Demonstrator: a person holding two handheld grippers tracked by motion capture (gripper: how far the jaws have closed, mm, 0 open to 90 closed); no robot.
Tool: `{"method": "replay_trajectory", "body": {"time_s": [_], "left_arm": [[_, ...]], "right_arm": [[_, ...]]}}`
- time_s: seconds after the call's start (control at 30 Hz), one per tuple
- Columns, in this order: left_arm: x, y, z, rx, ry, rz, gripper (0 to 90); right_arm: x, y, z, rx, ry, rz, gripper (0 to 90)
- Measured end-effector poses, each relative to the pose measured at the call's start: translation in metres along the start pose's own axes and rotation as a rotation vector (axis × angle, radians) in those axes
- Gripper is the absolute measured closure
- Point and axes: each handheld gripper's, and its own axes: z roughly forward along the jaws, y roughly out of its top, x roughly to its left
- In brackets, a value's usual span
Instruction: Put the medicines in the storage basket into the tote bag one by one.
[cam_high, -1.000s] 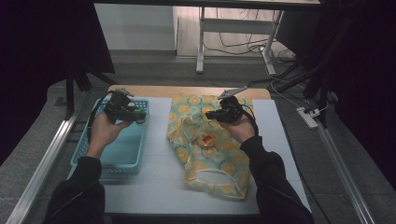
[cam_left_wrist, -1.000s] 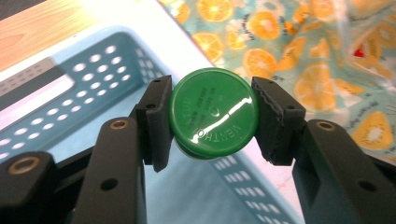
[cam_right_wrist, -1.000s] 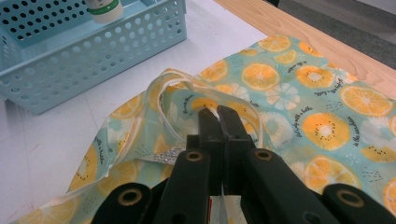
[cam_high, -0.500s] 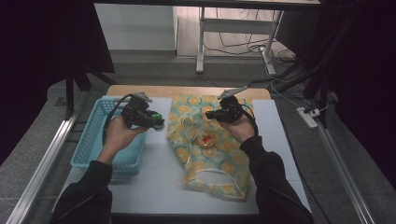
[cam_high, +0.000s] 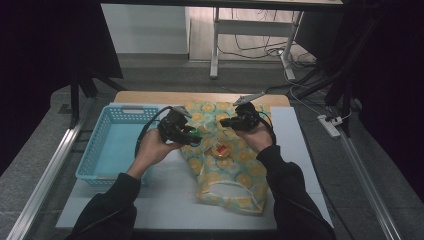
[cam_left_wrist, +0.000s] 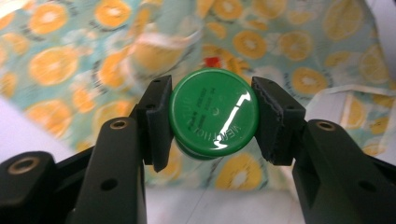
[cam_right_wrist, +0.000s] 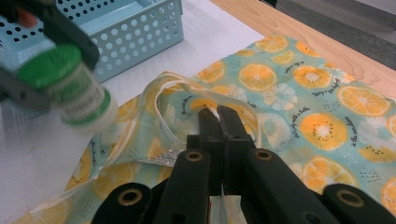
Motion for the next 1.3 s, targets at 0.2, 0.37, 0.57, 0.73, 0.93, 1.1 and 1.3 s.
{"method": "replay_trajectory", "body": {"time_s": [0.2, 0.37, 0.57, 0.73, 0.93, 1.1, 1.3], "left_arm": [[-0.012, 0.015, 0.024, 0.01, -0.031, 0.039, 51.9], [-0.019, 0.024, 0.042, 0.013, -0.041, 0.058, 51.9], [-0.02, 0.031, 0.061, 0.018, -0.021, 0.07, 51.9], [-0.017, 0.032, 0.074, 0.022, 0.0, 0.065, 51.8], [-0.013, 0.033, 0.086, 0.017, 0.02, 0.056, 51.8], [-0.011, 0.033, 0.095, 0.023, 0.041, 0.063, 51.8], [-0.009, 0.029, 0.102, 0.026, 0.049, 0.064, 51.7]], "right_arm": [[-0.001, 0.0, 0.0, 0.0, 0.0, 0.0, 90.0], [-0.002, 0.0, 0.0, -0.004, -0.001, 0.0, 90.0], [-0.001, 0.0, -0.001, -0.005, -0.003, 0.001, 90.0], [-0.001, 0.0, -0.001, -0.006, -0.004, 0.001, 90.0], [-0.001, -0.001, 0.0, -0.004, -0.005, 0.003, 90.0], [-0.001, -0.001, 0.001, -0.001, -0.004, -0.002, 90.0], [-0.001, -0.003, 0.003, 0.004, -0.005, -0.001, 90.0]]}}
